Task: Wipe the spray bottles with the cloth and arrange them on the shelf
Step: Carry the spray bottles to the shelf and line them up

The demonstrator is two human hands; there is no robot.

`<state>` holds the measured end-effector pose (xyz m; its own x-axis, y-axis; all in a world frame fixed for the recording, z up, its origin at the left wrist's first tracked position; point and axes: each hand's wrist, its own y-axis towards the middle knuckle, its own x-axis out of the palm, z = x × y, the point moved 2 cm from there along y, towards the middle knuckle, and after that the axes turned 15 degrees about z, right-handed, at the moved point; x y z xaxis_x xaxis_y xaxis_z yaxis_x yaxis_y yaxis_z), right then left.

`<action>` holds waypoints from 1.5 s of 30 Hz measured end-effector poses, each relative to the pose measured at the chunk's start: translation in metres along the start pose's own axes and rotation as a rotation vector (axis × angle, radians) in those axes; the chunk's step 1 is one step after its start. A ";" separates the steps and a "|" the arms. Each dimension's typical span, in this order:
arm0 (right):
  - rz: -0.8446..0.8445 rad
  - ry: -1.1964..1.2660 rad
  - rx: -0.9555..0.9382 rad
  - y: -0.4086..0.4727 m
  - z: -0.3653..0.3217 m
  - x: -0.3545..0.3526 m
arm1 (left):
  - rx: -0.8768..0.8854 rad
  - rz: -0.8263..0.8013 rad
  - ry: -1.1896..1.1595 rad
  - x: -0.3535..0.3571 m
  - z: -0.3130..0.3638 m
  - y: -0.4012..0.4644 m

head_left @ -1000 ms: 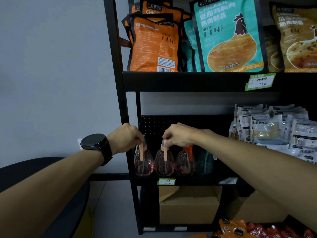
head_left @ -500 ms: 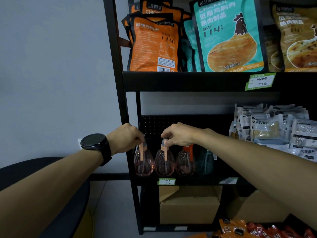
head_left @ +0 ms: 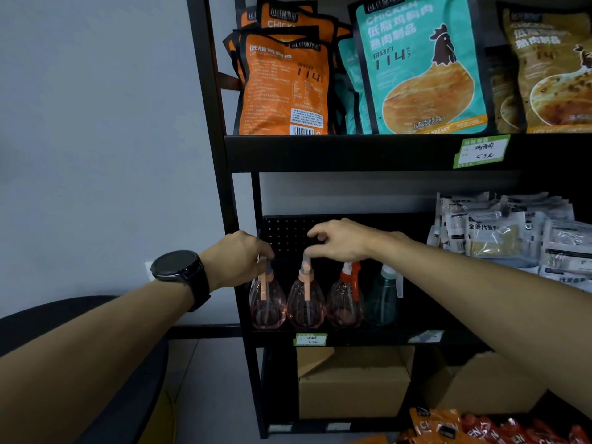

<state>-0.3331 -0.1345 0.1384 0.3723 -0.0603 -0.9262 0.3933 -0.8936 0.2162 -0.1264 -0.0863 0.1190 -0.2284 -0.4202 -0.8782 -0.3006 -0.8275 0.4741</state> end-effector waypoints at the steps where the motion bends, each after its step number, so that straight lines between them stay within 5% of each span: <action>1: 0.049 -0.028 0.032 0.001 0.006 -0.006 | -0.003 0.017 0.001 0.000 0.001 0.002; 13: -0.041 0.077 0.434 -0.012 0.040 0.002 | 0.047 0.031 -0.018 0.007 0.028 0.023; 30: -0.042 0.093 0.450 -0.012 0.038 -0.003 | 0.056 0.007 -0.017 0.010 0.028 0.022; 36: 0.214 -0.016 0.405 -0.009 0.065 -0.046 | 0.065 0.000 -0.004 0.008 0.028 0.022; 45: 0.082 -0.119 0.502 -0.029 0.098 -0.030 | 0.101 -0.004 -0.038 0.013 0.045 0.032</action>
<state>-0.4383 -0.1505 0.1299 0.2758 -0.1631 -0.9473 -0.0955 -0.9853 0.1419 -0.1810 -0.1015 0.1254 -0.2618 -0.4012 -0.8778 -0.3929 -0.7865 0.4766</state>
